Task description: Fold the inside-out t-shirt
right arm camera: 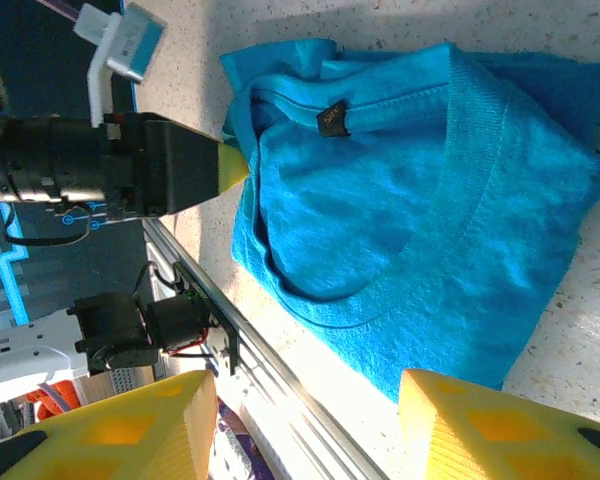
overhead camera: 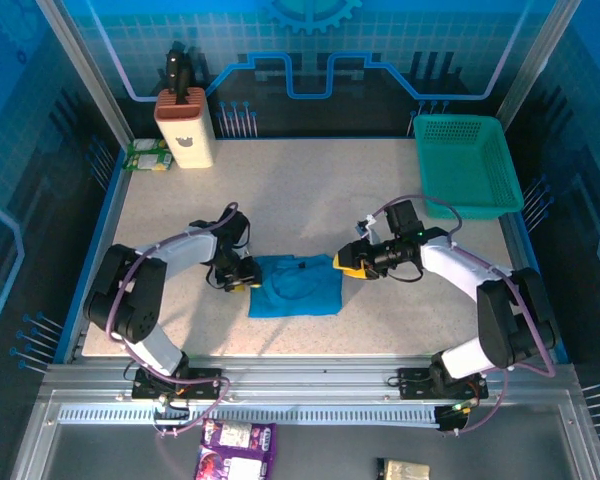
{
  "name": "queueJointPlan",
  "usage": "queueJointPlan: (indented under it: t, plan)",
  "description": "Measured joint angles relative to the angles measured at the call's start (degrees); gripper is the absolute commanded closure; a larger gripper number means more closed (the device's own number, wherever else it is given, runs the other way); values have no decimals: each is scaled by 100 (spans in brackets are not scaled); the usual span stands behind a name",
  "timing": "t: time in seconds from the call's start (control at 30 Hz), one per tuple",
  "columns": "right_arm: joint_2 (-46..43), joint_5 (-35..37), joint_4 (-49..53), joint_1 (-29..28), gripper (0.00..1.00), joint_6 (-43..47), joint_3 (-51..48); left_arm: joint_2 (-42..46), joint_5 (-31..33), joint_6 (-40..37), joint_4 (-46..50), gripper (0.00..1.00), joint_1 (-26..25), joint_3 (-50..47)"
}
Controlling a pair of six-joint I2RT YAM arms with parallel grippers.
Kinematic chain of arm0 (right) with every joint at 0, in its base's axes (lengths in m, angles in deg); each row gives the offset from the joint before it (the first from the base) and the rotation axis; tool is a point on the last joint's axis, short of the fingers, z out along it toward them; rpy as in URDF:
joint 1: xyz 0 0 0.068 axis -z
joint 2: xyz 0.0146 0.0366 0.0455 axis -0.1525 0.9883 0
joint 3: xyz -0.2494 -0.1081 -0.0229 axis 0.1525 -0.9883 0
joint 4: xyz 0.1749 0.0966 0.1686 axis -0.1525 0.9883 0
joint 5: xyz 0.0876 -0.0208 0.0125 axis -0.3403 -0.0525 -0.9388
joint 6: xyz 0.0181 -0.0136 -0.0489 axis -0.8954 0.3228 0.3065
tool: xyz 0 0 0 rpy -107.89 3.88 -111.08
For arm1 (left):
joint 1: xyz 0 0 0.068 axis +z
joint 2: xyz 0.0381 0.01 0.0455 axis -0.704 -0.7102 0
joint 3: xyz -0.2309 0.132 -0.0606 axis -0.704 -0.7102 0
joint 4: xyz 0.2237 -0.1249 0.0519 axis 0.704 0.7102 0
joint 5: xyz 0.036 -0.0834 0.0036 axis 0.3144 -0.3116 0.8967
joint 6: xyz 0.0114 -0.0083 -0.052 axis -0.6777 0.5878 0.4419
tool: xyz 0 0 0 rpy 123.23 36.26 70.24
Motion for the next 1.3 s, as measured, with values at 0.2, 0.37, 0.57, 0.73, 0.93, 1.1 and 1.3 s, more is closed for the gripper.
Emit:
queueJointPlan:
  t: [0.2,0.37,0.57,0.73,0.93,1.1,1.3]
  plan:
    - [-74,35,66,9,48,20,-11,-111,-175,-63,-90,76,63,-2]
    - [-79,37,90,9,48,20,-68,-199,-442,-59,-315,86,59,0]
    - [-90,61,164,9,49,48,-70,-205,-389,-42,-330,100,66,72]
    - [-127,81,345,28,49,155,-61,-310,179,-105,-127,100,297,417]
    - [-127,81,553,140,49,310,35,-798,981,-448,142,100,1128,1360]
    - [-105,59,675,203,49,448,127,-1298,1482,-774,319,100,1891,2275]
    - [-20,9,953,420,49,699,389,-1928,2026,-1237,590,100,2653,3532]
